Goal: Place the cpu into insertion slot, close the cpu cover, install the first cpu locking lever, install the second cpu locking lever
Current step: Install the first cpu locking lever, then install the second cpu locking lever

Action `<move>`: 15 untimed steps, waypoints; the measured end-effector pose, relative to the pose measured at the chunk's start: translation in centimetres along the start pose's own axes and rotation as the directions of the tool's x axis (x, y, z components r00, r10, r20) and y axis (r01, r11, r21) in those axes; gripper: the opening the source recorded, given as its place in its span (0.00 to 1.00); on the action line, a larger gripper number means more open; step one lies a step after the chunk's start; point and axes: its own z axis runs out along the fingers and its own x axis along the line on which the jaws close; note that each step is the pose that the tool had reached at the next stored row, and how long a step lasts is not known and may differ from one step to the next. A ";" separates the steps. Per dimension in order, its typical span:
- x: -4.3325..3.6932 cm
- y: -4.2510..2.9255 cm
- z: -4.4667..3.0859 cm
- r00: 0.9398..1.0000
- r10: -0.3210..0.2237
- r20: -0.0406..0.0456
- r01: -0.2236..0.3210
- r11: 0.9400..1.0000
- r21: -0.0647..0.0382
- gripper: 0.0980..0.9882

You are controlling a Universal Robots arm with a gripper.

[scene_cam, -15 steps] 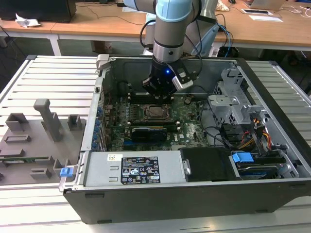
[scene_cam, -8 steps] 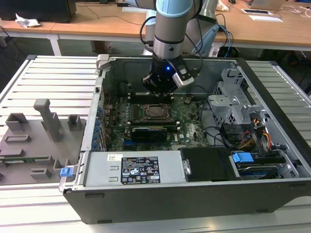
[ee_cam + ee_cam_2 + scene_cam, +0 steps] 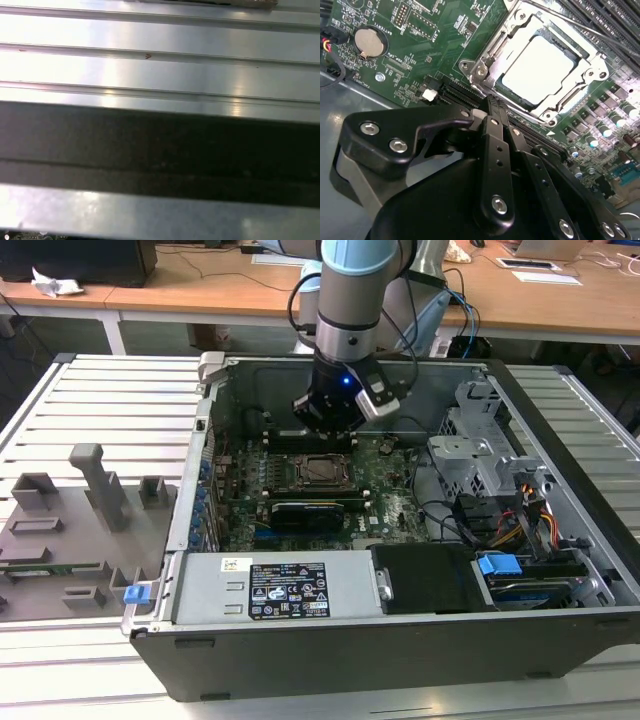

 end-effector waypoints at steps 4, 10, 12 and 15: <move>0.01 -0.18 -0.01 1.000 0.000 0.000 0.000 1.000 0.000 0.01; 0.02 -0.36 -0.02 1.000 0.000 0.000 0.000 1.000 0.000 0.01; 0.03 -0.39 -0.02 1.000 0.000 0.000 0.000 1.000 0.000 0.01; 0.03 -0.50 -0.02 1.000 0.000 0.000 0.000 1.000 0.000 0.01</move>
